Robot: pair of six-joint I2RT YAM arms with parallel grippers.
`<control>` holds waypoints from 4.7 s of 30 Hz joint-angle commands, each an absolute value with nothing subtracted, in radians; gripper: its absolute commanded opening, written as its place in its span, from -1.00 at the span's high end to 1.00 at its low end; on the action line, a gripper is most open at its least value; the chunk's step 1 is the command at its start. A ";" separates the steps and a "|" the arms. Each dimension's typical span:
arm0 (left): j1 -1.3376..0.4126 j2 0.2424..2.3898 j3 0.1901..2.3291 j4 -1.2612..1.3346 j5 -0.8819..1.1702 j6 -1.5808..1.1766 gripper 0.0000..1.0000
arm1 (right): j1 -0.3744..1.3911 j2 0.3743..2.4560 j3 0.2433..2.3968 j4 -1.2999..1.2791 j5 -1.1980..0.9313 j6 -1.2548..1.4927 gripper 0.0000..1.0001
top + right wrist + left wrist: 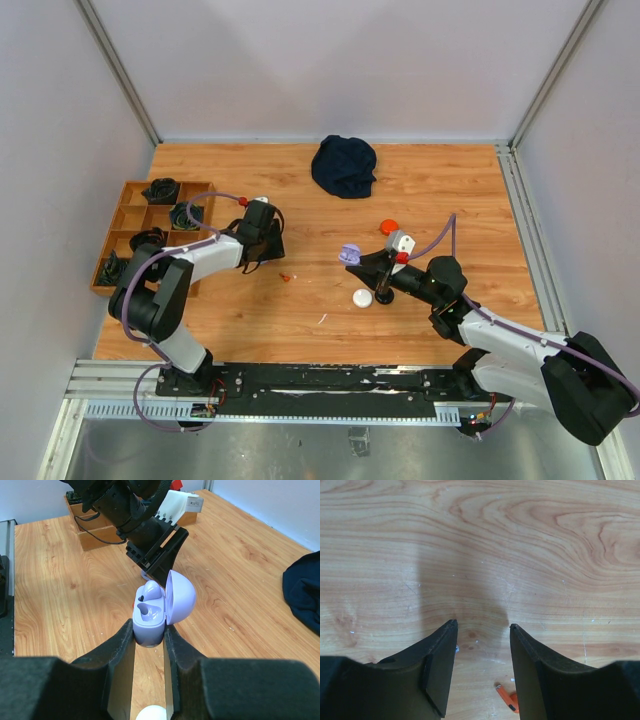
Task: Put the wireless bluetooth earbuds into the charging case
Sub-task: Pick up the earbud from the center of the board.
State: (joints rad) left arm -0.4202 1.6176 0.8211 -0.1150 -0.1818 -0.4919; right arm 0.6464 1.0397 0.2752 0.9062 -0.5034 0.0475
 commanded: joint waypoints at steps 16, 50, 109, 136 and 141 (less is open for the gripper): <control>-0.434 1.487 0.737 -0.203 -0.132 -0.479 0.01 | 0.659 1.029 0.283 0.914 -0.489 0.033 0.87; -0.385 1.594 0.862 -0.271 -0.266 -0.439 0.09 | 0.658 1.035 0.284 0.907 -0.489 0.027 0.87; -0.428 1.676 0.953 -0.452 -0.254 -0.432 0.30 | 0.660 1.025 0.288 0.894 -0.489 0.026 0.88; -0.478 1.544 0.919 -0.442 -0.245 -0.446 0.75 | 0.659 1.002 0.285 0.888 -0.489 0.024 0.88; -0.525 1.419 0.897 -0.411 -0.273 -0.472 0.77 | 0.659 1.009 0.282 0.903 -0.495 0.031 0.88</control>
State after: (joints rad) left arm -0.4896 1.5177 0.9131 -0.4427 -0.2413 -0.4431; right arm 0.6464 1.0187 0.2756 0.8654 -0.4961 0.0437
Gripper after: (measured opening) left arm 0.207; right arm 0.244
